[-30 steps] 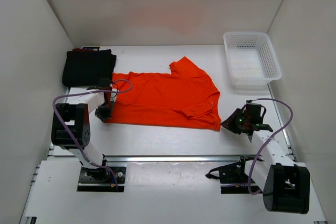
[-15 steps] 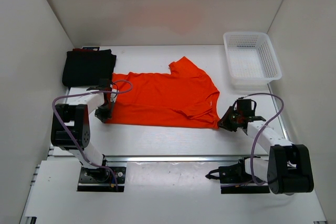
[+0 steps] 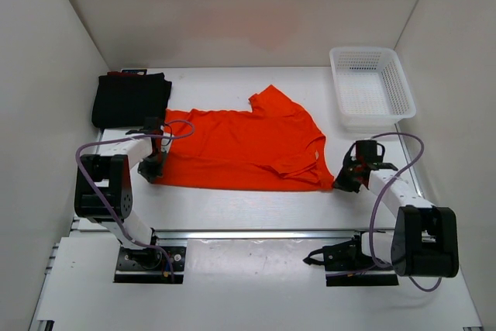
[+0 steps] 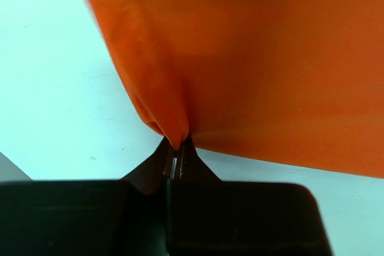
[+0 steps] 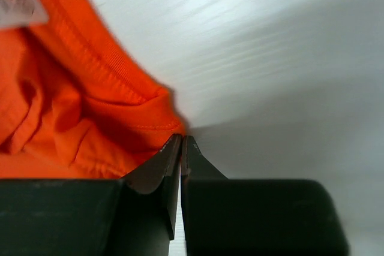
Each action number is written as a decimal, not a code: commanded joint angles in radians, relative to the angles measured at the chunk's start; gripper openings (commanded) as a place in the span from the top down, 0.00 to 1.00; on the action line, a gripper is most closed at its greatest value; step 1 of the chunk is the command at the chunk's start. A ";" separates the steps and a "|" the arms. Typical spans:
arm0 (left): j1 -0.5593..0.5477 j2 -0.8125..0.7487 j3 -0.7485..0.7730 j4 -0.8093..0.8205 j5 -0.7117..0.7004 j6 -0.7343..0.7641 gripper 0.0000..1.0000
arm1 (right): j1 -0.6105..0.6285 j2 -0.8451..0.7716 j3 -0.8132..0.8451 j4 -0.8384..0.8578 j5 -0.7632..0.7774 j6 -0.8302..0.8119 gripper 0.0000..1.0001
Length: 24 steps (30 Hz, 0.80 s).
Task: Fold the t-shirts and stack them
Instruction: Fold the flattened tshirt in 1/3 of the way
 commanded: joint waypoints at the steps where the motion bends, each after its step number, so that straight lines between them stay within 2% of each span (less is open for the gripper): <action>1: 0.027 -0.070 -0.013 -0.050 -0.045 0.079 1.00 | -0.066 -0.026 0.066 -0.120 0.089 -0.140 1.00; 5: 0.001 -0.131 -0.038 -0.114 -0.046 0.110 1.00 | -0.006 -0.005 0.116 -0.227 0.055 -0.152 1.00; 8: -0.018 -0.183 -0.079 -0.165 -0.027 0.118 1.00 | -0.008 0.005 0.125 -0.289 0.028 -0.123 1.00; 13: 0.002 -0.213 -0.145 -0.243 -0.039 0.075 1.00 | -0.091 -0.052 0.126 -0.355 -0.014 -0.119 1.00; 16: 0.010 -0.229 -0.140 -0.278 -0.043 0.050 0.98 | -0.065 -0.080 0.133 -0.396 -0.015 -0.111 1.00; 17: -0.002 -0.228 -0.140 -0.283 -0.047 0.049 0.94 | -0.062 -0.081 0.131 -0.424 -0.014 -0.108 0.94; 18: -0.014 -0.234 -0.148 -0.292 -0.056 0.039 0.84 | -0.055 -0.087 0.134 -0.445 -0.002 -0.105 0.90; 19: -0.013 -0.242 -0.151 -0.301 -0.055 0.030 0.67 | -0.057 -0.096 0.145 -0.448 0.000 -0.105 0.83; 20: -0.021 -0.254 -0.151 -0.306 -0.064 0.024 0.57 | -0.060 -0.110 0.162 -0.464 0.027 -0.109 0.77; 22: -0.010 -0.280 -0.160 -0.309 -0.076 0.007 0.24 | -0.063 -0.156 0.194 -0.468 0.052 -0.106 0.70; 24: 0.004 -0.309 -0.159 -0.302 -0.136 0.007 0.14 | -0.046 -0.169 0.256 -0.458 0.081 -0.117 0.69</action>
